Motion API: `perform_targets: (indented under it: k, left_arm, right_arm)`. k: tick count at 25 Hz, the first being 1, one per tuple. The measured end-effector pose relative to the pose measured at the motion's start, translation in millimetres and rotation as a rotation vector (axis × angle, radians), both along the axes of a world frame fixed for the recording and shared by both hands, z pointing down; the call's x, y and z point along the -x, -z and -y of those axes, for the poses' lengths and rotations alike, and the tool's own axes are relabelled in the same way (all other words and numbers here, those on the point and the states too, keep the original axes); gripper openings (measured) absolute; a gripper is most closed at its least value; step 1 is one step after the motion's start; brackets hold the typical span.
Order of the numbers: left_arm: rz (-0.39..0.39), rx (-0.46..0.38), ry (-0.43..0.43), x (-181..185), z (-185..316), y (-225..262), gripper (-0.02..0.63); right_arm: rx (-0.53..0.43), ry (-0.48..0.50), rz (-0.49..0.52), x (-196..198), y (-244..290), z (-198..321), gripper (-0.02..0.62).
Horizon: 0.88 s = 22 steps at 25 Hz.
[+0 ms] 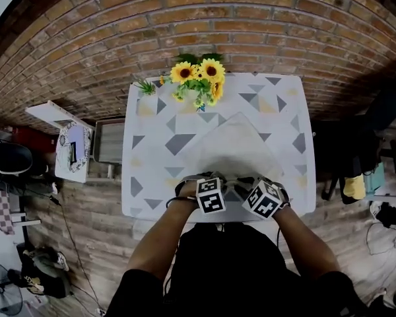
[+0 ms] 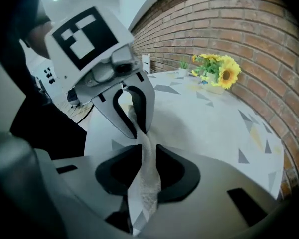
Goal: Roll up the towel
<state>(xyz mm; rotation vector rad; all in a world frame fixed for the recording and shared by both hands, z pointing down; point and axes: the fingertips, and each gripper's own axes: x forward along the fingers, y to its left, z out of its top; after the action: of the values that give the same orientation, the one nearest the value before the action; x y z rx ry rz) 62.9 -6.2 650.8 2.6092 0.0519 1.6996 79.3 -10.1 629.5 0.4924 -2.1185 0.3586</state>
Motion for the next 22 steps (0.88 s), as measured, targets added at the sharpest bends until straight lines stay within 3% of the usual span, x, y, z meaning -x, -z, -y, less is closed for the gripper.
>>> perform_targets:
  k: [3,5,6,8,9,11,14,18,22]
  left_arm:
    - [-0.028,0.096,0.028,0.6,1.9,1.4,0.051]
    - [-0.032,0.113,0.021,0.8,4.8,2.6,0.052]
    - [-0.031,0.099,0.015,0.7,7.9,3.4,0.052]
    - [-0.024,0.035,0.0,1.2,16.6,5.5,0.064]
    - [-0.017,-0.009,-0.012,2.2,21.0,7.1,0.098]
    - [-0.004,-0.103,-0.053,4.1,26.7,13.0,0.166]
    - [-0.015,-0.2,-0.143,0.2,21.2,25.9,0.17]
    - [0.008,-0.232,-0.227,-3.3,9.1,20.1,0.136]
    - [0.026,-0.186,-0.189,0.5,14.2,3.2,0.1]
  right_arm:
    - [-0.011,0.047,-0.032,1.4,-3.0,-5.1,0.159]
    - [-0.004,0.055,-0.075,-1.5,-11.1,-5.1,0.164]
    - [0.0,0.05,-0.094,-3.7,-15.1,-3.3,0.157]
    - [0.021,0.022,-0.105,-6.8,-20.1,1.0,0.08]
    - [0.042,0.005,-0.098,-7.4,-21.8,2.3,0.059]
    - [0.095,-0.024,-0.076,-7.8,-24.6,3.1,0.047]
    - [0.172,-0.062,-0.027,-7.3,-24.0,5.6,0.043]
    - [0.229,-0.088,-0.008,-8.3,-20.7,8.3,0.043]
    - [0.13,-0.087,-0.047,-10.0,-16.3,15.4,0.066]
